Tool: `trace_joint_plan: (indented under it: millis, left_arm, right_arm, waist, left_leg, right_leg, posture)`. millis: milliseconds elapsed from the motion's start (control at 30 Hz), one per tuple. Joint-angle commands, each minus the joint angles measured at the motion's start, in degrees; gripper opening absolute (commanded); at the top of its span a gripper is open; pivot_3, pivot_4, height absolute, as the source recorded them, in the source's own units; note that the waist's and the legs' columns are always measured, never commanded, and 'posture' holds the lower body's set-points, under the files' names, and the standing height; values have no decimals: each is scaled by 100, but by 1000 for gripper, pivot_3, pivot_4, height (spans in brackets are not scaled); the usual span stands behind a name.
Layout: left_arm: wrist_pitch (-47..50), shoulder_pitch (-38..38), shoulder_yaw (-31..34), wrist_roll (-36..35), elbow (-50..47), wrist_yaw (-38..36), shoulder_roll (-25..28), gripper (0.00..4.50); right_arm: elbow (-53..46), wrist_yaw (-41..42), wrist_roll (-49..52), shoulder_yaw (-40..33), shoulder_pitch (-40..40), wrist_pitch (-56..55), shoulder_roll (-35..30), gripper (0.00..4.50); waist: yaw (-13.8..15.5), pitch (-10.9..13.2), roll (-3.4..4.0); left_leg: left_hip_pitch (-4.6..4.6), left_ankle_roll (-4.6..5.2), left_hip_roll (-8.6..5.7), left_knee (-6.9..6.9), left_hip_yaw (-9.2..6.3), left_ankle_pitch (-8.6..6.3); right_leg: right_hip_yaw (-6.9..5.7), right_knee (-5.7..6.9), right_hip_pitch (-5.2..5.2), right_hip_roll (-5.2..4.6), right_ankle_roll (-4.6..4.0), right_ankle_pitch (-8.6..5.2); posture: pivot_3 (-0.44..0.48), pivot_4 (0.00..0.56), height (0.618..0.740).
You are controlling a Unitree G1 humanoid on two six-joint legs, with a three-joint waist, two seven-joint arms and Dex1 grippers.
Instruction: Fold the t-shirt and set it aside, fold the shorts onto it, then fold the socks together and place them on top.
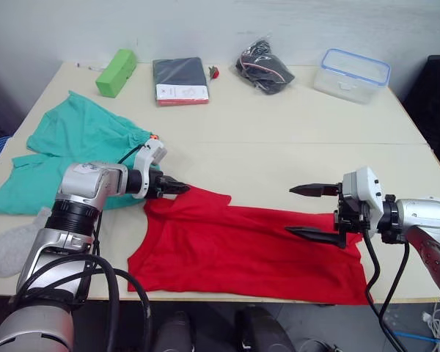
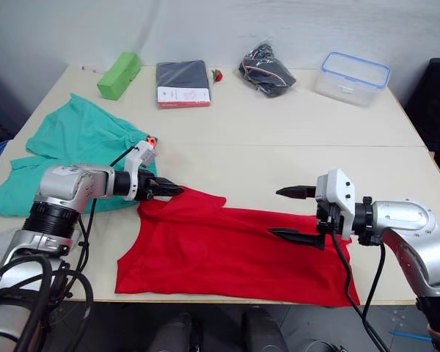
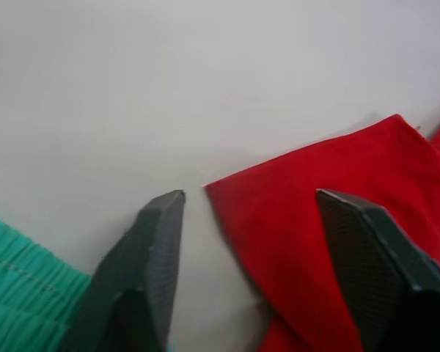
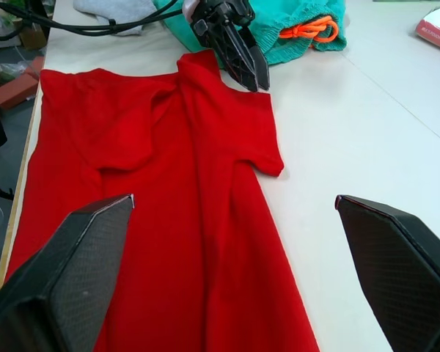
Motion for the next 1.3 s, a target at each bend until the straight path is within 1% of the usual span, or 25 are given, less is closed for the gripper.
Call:
trace_joint_plan:
  millis: [33, 200, 233, 433, 567, 667, 800, 933, 1000, 1067, 1233, 1300]
  left_arm:
    - [133, 144, -268, 128, 113, -242, -127, 1679]
    - [73, 205, -149, 158, 74, -393, -208, 150]
    - [43, 210, -92, 150, 61, -416, -222, 69]
    - [-250, 186, 365, -48, -167, -668, -209, 69]
    - [-384, 225, 661, -361, -669, -1056, -38, 69]
    - [-622, 505, 742, -708, -1555, -1839, 392, 69]
    - [-1081, 944, 471, -606, -2227, -2398, 920, 69]
    - [-1499, 1800, 291, -715, -3165, -3304, 1736, 69]
    - [-1772, 2194, 224, -658, -3484, -3586, 2053, 69]
    - [-2038, 2456, 209, -562, -3639, -3665, 2189, 69]
    - [-2615, 2768, 137, -197, -3646, -3523, 2192, 69]
    - [-2676, 2794, 127, -125, -3582, -3489, 2191, 69]
  right_arm:
    - [-220, -49, -39, -234, 101, -53, 63, 4500]
    - [-235, -36, -184, -259, 166, -113, 100, 4500]
    - [-220, -29, -215, -258, 160, -118, 104, 4500]
    - [-111, 102, -431, -192, 209, -261, 101, 4500]
    - [-17, 175, -565, -135, 193, -369, 134, 4500]
    - [50, 192, -647, -91, 181, -414, 193, 4500]
    - [100, 199, -769, -37, 215, -487, 266, 4500]
    - [170, 220, -957, 25, 331, -626, 352, 4500]
    - [238, 319, -1117, 65, 440, -804, 316, 4500]
    - [335, 471, -1314, 112, 557, -1054, 248, 4500]
    - [493, 593, -1443, 121, 593, -1193, 276, 4500]
    - [500, 598, -1445, 125, 575, -1165, 289, 4500]
  waist:
    - [5, 0, 0]
    - [9, 0, 0]
    - [10, 0, 0]
    - [9, 0, 0]
    - [-7, 1, -1]
    - [-40, 1, -1]
    - [-73, 0, -1]
    - [-122, 1, -1]
    - [-134, 1, -1]
    - [-134, 1, -1]
    - [-124, 1, -1]
    - [-127, 1, -1]
  left_leg:
    - [0, 0, 0, 0, 0, 0]
    - [-2, 1, 0, 0, 0, -1]
    - [-2, 1, 0, 0, 0, -2]
    - [-4, 1, 0, 0, 0, -2]
    - [-12, 0, 1, 2, 0, -1]
    - [-16, -2, 3, 1, 2, -1]
    - [-13, -5, 4, -2, 3, -1]
    - [-13, -4, 4, -5, 3, -1]
    - [-13, -4, 4, -8, 2, -2]
    - [-13, -4, 4, -9, 2, -2]
    - [-5, 4, 2, -8, 1, -6]
    - [-5, 4, 2, -9, 1, -6]
  right_leg:
    - [0, -1, 0, 0, 0, 0]
    - [0, -3, 0, -1, 0, 0]
    - [0, -3, 0, -1, 0, 0]
    - [-1, -3, -1, -1, 0, 0]
    - [0, 1, -12, 1, 0, 0]
    - [1, 6, -18, 3, 0, 0]
    - [2, 5, -17, 4, 0, 0]
    - [3, 1, -16, 6, 0, 0]
    - [4, -2, -16, 6, -1, 0]
    - [5, -7, -13, 6, -1, 0]
    - [4, -22, 7, 6, -1, 0]
    - [4, -23, 7, 9, -1, 0]
  posture:
    - [0, 150, 740]
    - [0, 150, 740]
    - [0, 150, 740]
    - [0, 150, 740]
    - [0, 150, 740]
    - [0, 150, 740]
    - [0, 150, 740]
    - [0, 150, 740]
    - [0, 150, 740]
    - [0, 150, 740]
    - [0, 150, 740]
    - [0, 150, 740]
